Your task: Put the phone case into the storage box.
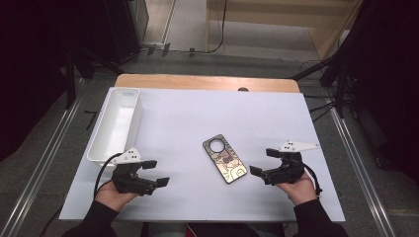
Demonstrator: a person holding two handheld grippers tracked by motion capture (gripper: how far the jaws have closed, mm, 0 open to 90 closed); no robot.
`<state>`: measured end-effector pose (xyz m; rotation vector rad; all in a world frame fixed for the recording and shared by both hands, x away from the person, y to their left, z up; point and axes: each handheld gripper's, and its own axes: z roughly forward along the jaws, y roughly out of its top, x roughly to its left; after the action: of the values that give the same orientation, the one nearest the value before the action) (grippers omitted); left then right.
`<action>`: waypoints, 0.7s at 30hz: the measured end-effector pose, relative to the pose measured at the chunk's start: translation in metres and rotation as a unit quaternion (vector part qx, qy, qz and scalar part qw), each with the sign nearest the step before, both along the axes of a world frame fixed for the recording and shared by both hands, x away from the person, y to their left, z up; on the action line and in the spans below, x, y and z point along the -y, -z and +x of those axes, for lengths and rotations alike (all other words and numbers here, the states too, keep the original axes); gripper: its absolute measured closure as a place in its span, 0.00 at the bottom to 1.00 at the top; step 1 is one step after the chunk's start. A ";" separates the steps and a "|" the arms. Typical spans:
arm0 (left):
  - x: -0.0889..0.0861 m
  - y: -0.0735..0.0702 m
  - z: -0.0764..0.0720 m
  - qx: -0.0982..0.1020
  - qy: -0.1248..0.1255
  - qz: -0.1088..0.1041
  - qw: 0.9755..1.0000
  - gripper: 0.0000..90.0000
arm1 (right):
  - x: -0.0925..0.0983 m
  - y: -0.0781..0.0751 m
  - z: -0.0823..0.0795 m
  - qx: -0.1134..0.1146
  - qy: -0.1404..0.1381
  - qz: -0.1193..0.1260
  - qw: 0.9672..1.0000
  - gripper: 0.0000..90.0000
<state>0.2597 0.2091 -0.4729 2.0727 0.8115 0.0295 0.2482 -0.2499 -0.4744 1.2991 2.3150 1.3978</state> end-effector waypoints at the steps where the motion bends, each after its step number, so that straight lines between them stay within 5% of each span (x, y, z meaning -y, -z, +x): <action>1: 0.000 0.000 0.000 -0.001 0.000 0.000 1.000 0.18 | -0.001 0.001 0.001 -0.001 0.000 -0.002 1.000 0.00; 21: 0.000 0.001 0.000 -0.003 0.000 0.000 1.000 0.18 | -0.018 0.003 0.016 -0.001 -0.002 -0.006 1.000 0.00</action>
<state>0.2598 0.2086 -0.4740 2.0750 0.8148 0.0221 0.2643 -0.2322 -0.4771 1.2948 2.3241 1.3827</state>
